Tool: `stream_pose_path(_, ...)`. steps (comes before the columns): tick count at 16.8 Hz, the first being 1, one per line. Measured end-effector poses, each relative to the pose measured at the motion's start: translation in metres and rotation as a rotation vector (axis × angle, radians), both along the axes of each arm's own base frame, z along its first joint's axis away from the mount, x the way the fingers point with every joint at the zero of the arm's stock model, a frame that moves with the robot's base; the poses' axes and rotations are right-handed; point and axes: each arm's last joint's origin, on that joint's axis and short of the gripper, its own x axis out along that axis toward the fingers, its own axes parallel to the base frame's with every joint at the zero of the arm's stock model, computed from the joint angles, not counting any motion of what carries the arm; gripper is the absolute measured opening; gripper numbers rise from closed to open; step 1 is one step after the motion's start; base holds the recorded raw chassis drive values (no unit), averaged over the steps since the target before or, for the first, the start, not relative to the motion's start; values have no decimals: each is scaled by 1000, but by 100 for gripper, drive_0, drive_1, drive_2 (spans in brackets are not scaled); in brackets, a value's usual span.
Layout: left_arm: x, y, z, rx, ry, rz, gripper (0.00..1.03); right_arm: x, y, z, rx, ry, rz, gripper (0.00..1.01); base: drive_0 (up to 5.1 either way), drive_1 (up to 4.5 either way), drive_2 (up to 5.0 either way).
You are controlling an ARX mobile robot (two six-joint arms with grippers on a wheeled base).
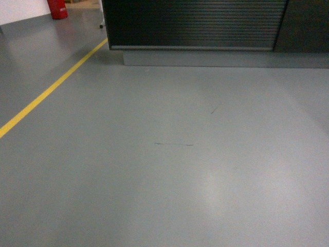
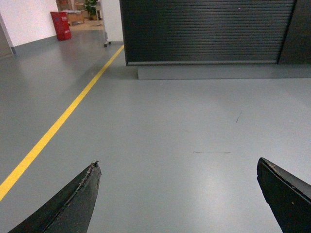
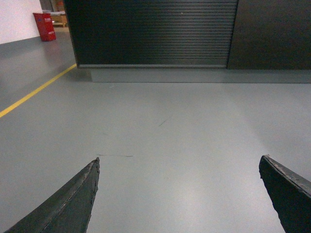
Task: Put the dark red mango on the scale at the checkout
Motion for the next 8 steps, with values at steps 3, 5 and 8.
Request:
stream_pose_path(3,0,0,0,0,0,0,98,0,0,0,0,0,0,98,0,0,0)
stream_pose_path(5,0,0,0,0,0,0,98,0,0,0,0,0,0,98,0,0,0)
stream_pose_path(8,0,0,0,0,0,0,98,0,0,0,0,0,0,98,0,0,0)
